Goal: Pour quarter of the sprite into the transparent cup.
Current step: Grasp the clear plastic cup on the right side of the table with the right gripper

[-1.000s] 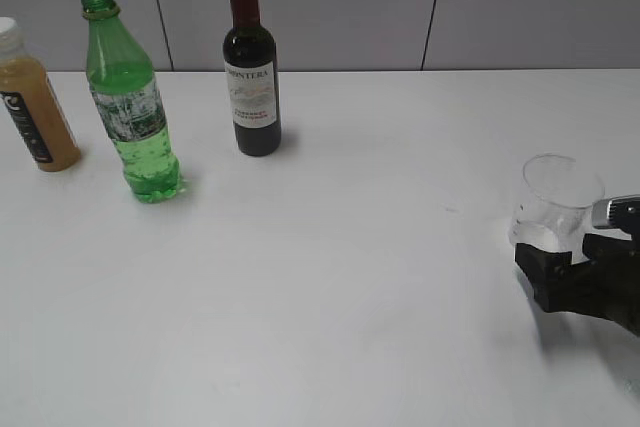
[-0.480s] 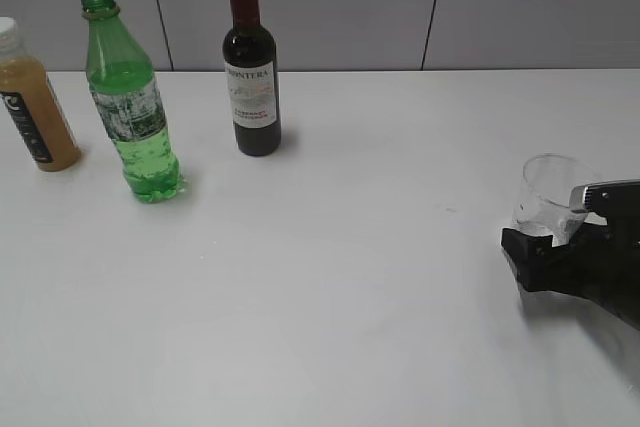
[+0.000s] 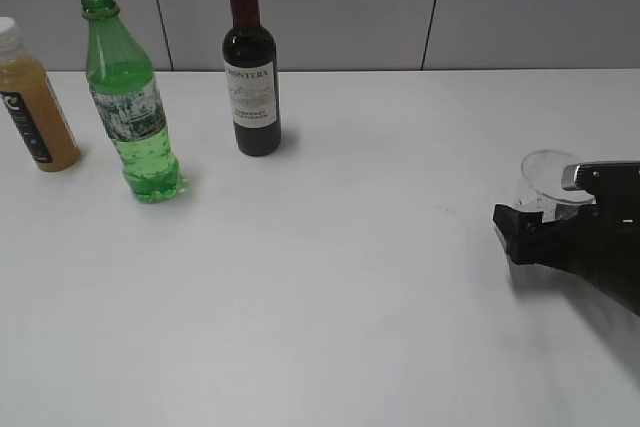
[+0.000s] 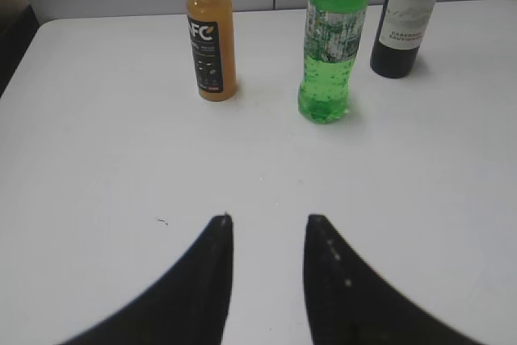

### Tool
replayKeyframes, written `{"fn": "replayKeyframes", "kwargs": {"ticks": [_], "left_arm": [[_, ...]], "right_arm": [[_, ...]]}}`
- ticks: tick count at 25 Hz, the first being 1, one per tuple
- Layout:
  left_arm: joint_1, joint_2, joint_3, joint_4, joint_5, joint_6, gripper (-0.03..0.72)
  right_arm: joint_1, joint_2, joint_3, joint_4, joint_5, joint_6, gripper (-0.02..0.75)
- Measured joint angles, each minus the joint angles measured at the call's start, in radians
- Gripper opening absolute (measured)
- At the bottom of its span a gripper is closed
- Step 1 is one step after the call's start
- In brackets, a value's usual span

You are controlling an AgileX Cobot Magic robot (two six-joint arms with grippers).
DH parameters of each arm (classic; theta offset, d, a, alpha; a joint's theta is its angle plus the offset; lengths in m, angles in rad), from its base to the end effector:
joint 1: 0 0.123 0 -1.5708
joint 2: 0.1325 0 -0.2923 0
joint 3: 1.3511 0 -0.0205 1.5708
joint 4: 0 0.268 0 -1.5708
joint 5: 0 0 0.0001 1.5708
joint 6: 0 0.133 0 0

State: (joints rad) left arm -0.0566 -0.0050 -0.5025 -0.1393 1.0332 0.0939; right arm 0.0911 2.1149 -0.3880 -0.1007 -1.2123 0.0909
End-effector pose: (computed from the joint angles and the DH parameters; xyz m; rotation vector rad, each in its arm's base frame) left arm 0.0394 -0.0181 0.2717 0.1554 1.9985 -0.1418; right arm 0.3030 0.0402 0.0270 -0.0963 2.0005 0.1883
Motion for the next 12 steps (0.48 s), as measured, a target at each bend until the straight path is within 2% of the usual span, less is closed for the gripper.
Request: {"fn": "replayKeyframes", "kwargs": {"ticks": [7,12], "left_arm": [[0.000,0.000,0.000,0.000,0.000,0.000,0.237],[0.000,0.000,0.000,0.000,0.000,0.000,0.237]], "right_arm": [[0.000,0.000,-0.030,-0.024,0.000,0.005,0.679],[0.000,0.000,-0.031,-0.049,0.000,0.005,0.575]]}}
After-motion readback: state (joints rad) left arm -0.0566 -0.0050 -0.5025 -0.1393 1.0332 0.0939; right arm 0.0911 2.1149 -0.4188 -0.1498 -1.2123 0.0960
